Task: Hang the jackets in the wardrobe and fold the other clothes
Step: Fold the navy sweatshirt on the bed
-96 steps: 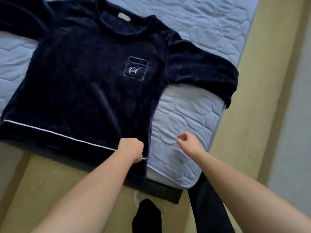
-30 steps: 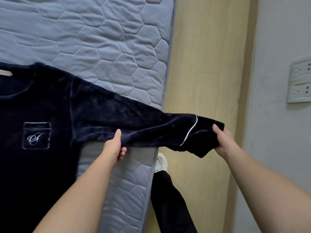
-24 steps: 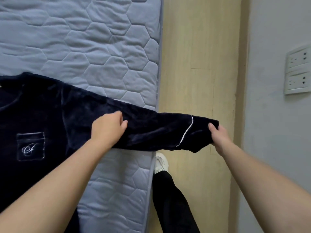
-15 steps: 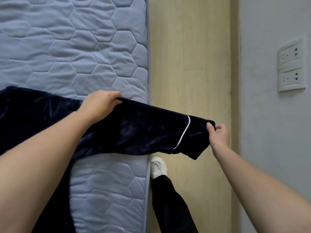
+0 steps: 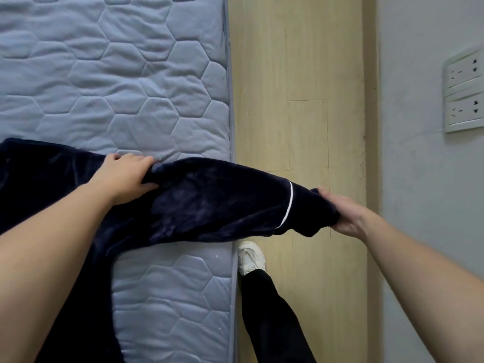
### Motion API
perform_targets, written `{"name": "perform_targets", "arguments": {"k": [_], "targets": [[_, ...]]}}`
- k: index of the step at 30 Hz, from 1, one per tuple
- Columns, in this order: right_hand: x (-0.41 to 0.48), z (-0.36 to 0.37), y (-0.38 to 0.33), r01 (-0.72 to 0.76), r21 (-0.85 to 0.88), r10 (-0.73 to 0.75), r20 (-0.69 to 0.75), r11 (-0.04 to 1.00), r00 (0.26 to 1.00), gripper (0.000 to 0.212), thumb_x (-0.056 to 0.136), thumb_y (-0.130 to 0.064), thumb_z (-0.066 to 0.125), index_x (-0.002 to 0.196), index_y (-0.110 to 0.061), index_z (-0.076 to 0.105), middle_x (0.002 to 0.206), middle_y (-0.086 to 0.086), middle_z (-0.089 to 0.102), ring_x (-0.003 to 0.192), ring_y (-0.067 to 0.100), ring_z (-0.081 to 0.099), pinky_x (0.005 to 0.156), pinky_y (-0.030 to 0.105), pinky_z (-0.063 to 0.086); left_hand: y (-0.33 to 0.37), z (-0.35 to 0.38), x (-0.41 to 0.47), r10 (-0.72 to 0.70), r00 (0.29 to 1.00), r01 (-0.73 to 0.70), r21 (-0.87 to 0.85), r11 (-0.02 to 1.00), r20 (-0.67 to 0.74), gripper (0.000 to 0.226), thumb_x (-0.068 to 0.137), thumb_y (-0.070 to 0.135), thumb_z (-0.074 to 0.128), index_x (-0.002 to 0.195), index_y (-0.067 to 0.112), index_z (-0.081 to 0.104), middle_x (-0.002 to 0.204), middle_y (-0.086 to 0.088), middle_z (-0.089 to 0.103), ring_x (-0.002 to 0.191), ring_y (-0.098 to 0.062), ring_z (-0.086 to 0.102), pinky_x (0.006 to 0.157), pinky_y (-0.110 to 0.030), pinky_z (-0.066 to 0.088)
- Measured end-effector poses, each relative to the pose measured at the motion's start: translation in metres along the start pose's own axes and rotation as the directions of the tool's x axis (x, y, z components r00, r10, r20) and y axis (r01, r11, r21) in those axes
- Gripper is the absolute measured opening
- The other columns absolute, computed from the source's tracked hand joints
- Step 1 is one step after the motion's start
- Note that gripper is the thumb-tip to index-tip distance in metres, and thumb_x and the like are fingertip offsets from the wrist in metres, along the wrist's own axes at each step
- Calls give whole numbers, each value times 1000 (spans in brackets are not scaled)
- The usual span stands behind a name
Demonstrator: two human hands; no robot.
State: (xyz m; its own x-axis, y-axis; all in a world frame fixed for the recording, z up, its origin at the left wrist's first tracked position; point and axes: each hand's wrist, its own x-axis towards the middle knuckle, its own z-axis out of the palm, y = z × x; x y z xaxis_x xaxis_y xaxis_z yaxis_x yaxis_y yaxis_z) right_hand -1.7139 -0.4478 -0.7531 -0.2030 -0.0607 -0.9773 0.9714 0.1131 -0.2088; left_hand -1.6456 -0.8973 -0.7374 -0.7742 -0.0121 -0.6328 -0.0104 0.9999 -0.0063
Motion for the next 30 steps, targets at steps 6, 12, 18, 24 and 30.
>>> {"name": "perform_targets", "arguments": {"k": [6, 12, 18, 24, 30], "targets": [[-15, 13, 16, -77, -83, 106, 445, 994, 889, 75, 65, -20, 85, 132, -10, 54, 130, 14, 61, 119, 30, 59, 87, 47, 53, 47, 35, -46, -507, 818, 391, -385, 836, -271, 73, 87, 29, 63, 147, 8, 28, 155, -17, 22, 144, -34, 16, 110, -59, 17], [-2, 38, 35, 131, -170, -55, 390, 977, 919, 58, 84, -9, 67, 132, -32, 44, 128, 4, 61, 112, 23, 64, 79, 37, 57, 104, 94, -85, -509, 837, 366, -484, 794, -201, 64, 94, 30, 53, 150, 14, 27, 158, -13, 16, 145, -34, 12, 109, -66, 13], [0, -33, 37, 263, -256, -205, 231, 930, 951, 51, 96, -2, 48, 138, -29, 38, 79, -10, 65, 55, 6, 54, 48, 18, 42, 75, 108, -73, -533, 831, 417, -454, 787, -159, 62, 97, 46, 37, 151, 23, 19, 160, -9, 7, 146, -32, 0, 107, -72, 5], [4, -4, 67, 158, -612, -268, -91, 775, 959, 69, 92, -21, 63, 148, -35, 26, 129, 8, 56, 107, 23, 59, 81, 33, 49, 121, 106, -78, -228, 931, 151, -266, 952, -286, 73, 89, 53, 26, 152, 14, 19, 159, -16, 10, 146, -36, 9, 108, -67, 11], [-7, 107, 54, 457, -862, -693, 191, 221, 695, 50, 89, -14, 53, 138, -17, 44, 143, 5, 43, 134, 22, 37, 112, 38, 28, 133, 98, -82, -147, 954, 74, -274, 959, -260, 65, 95, 51, 19, 153, 23, 9, 161, -4, -1, 148, -24, 0, 115, -58, 7]]}}
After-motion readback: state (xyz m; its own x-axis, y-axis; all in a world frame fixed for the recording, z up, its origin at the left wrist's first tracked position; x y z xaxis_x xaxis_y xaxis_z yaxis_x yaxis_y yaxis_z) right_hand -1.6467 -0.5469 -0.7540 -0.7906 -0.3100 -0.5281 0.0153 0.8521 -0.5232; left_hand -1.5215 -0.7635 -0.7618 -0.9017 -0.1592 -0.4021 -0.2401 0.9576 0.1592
